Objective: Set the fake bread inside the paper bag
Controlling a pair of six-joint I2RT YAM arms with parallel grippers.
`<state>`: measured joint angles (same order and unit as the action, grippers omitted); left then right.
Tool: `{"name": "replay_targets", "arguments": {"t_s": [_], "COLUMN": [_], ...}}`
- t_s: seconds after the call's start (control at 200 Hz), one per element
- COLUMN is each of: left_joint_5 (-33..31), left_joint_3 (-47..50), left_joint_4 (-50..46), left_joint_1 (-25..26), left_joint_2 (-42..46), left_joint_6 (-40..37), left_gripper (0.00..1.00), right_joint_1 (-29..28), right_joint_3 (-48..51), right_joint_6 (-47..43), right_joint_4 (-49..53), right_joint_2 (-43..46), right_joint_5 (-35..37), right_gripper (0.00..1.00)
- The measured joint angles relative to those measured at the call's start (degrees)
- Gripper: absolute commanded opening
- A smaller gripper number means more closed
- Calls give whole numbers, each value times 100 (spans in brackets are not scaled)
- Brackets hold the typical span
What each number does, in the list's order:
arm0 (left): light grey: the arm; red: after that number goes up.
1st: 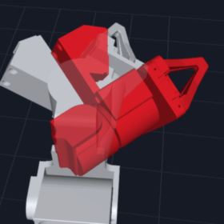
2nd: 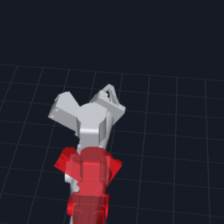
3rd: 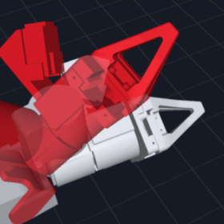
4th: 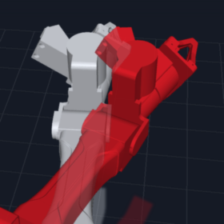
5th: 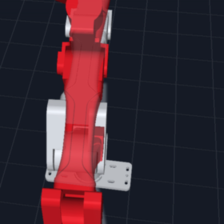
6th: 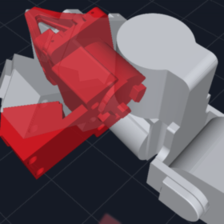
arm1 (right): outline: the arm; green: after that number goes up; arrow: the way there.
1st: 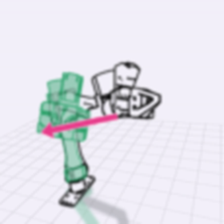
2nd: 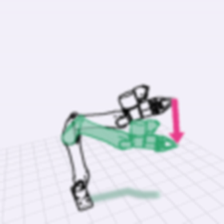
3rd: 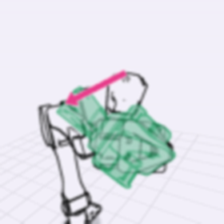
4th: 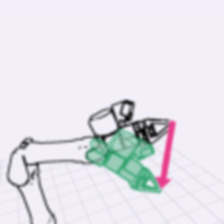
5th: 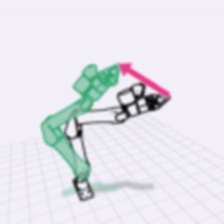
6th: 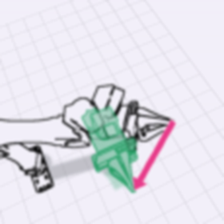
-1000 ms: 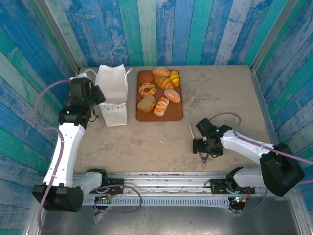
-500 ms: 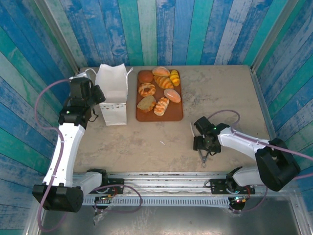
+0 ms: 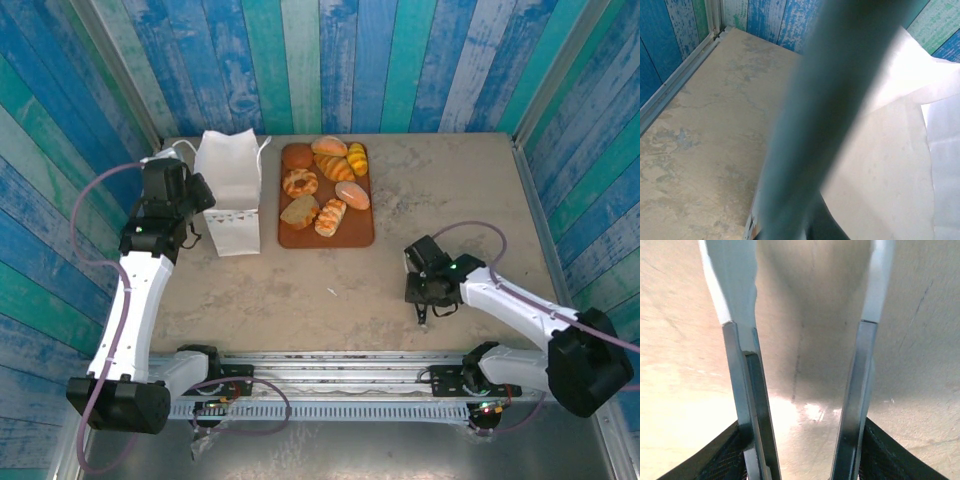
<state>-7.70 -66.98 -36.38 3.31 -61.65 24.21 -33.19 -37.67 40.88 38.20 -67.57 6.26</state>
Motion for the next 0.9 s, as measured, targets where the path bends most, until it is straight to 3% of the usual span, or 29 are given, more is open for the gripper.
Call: {"name": "replay_targets", "arguments": {"t_s": [0.461, 0.766, 0.897], "left_joint_5": [184, 382, 476], "left_joint_3": [-4, 70, 184], "left_joint_4": [-81, -55, -48], "left_joint_1": [0, 0, 0], "left_joint_2": [-15, -13, -13], "left_joint_6": [157, 221, 267], "left_gripper": [4, 4, 4], "right_joint_1": [120, 129, 85], "right_joint_3": [-2159, -2796, -2796], "right_joint_6": [-1228, -1224, -1016], "right_joint_4": [782, 852, 741], "right_joint_2": [507, -684, -1106], "right_joint_5": [-463, -1991, -2326], "right_gripper": [51, 51, 53]}}
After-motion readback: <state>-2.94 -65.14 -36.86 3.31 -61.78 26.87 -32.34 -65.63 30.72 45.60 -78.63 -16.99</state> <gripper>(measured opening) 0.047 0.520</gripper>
